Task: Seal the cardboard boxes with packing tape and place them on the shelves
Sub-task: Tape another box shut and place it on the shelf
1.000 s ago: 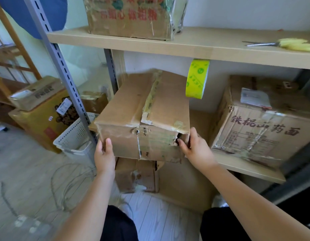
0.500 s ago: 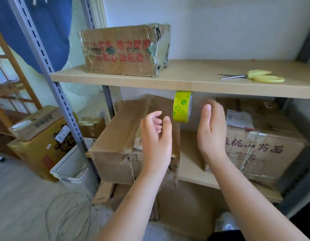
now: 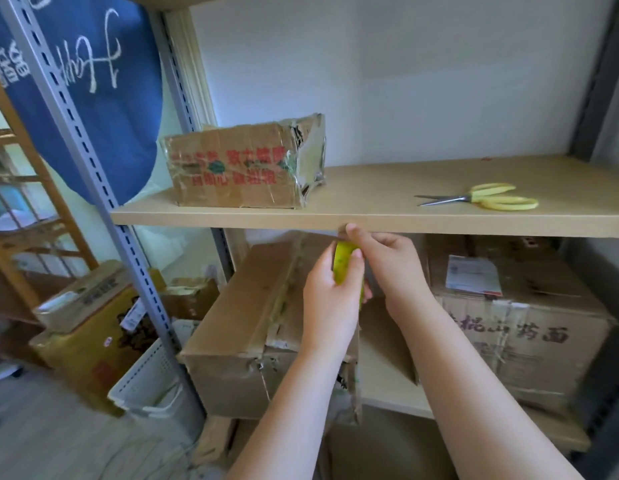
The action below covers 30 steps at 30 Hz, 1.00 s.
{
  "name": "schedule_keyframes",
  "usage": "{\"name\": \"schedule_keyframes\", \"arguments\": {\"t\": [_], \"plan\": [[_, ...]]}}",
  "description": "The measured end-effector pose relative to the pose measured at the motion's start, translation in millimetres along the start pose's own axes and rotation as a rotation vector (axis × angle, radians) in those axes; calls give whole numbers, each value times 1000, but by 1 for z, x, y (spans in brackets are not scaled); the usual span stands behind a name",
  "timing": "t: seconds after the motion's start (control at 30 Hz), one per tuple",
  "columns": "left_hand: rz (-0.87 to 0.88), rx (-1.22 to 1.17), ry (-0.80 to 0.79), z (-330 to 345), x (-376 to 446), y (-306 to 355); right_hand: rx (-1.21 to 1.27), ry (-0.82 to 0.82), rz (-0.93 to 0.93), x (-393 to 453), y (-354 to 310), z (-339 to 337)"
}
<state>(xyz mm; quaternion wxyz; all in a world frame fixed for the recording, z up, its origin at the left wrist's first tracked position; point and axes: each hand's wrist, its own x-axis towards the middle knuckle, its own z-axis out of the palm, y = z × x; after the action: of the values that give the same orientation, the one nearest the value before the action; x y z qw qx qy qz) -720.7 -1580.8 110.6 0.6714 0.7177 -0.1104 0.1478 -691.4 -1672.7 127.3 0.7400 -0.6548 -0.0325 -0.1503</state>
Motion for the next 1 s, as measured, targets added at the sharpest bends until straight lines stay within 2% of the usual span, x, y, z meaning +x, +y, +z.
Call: {"name": "schedule_keyframes", "arguments": {"t": [0.13, 0.27, 0.4, 0.53, 0.67, 0.77, 0.87, 1.0], "plan": [[-18, 144, 35, -5, -2, 27, 61, 7, 193, 0, -13, 3], [-101, 239, -5, -16, 8, 65, 44, 30, 353, 4, -36, 15], [-142, 169, -21, -25, 13, 92, -57, 42, 355, 11, -58, 22], [-166, 204, -33, -27, 1, 96, -138, 33, 364, 2, -64, 19], [-142, 169, -3, -20, 2, 110, -115, -18, 440, 1, -79, 17], [-50, 216, 29, -21, 3, 131, -28, -32, 455, 3, -97, 14], [-18, 194, 8, -30, -2, 141, 19, -107, 382, 5, -121, 15], [-24, 102, -22, -49, -18, 130, -34, -95, 266, 3, -133, 17]]}}
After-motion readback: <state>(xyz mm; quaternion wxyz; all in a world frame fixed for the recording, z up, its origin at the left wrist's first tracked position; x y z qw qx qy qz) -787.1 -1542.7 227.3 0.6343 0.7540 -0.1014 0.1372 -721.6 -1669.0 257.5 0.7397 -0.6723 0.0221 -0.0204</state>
